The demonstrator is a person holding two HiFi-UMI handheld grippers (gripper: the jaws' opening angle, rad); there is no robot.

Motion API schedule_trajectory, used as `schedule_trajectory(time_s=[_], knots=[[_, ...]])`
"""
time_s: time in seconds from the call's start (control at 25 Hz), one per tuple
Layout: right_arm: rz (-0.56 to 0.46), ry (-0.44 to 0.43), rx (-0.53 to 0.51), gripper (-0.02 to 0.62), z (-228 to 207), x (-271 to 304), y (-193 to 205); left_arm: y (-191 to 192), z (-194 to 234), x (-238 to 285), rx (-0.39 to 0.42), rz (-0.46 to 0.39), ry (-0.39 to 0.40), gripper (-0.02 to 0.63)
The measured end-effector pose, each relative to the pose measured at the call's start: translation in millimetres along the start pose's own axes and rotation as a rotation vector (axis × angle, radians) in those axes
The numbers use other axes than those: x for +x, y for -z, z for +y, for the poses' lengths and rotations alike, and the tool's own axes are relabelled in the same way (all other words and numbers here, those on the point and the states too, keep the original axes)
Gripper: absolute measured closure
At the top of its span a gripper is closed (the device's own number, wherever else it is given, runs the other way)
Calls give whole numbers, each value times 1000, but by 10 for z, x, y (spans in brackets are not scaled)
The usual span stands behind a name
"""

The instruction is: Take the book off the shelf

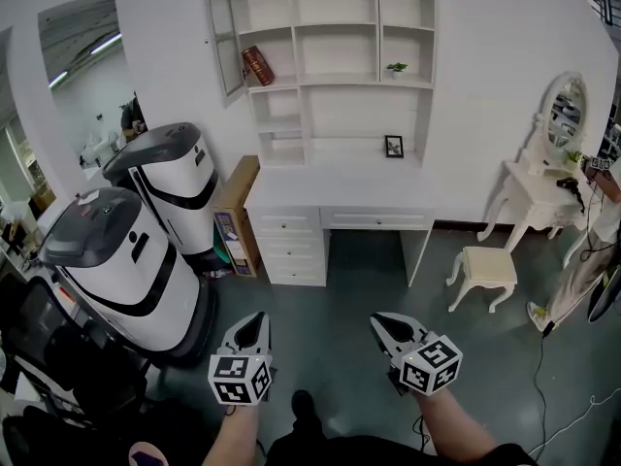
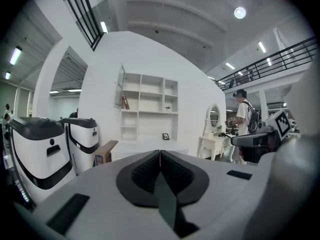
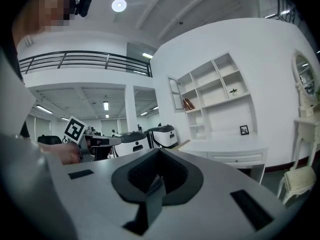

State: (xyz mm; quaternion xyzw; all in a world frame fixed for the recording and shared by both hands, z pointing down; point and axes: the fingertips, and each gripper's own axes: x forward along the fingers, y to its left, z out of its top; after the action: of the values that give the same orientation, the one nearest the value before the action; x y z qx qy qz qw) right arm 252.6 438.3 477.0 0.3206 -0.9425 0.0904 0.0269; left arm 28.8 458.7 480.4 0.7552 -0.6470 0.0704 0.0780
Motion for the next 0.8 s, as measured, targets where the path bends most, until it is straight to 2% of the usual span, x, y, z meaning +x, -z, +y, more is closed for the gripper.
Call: schedule_trajectory(time_s=[0.2,0.36,0.6,0.8], knots=[[32,29,-4,581,-251,499,3,-24,353,537,-29,-5,41,595],[37,53,-2,581,-496,1100,-126,-218,763,1063,-24,-18,74,595],[59,50,13,581,-660,2053,-276,-489,1456,1712,-7,-13,97,595],[91,46,37,581,-766,2743,-288,-535,1933,2067,-3,2,110,595]])
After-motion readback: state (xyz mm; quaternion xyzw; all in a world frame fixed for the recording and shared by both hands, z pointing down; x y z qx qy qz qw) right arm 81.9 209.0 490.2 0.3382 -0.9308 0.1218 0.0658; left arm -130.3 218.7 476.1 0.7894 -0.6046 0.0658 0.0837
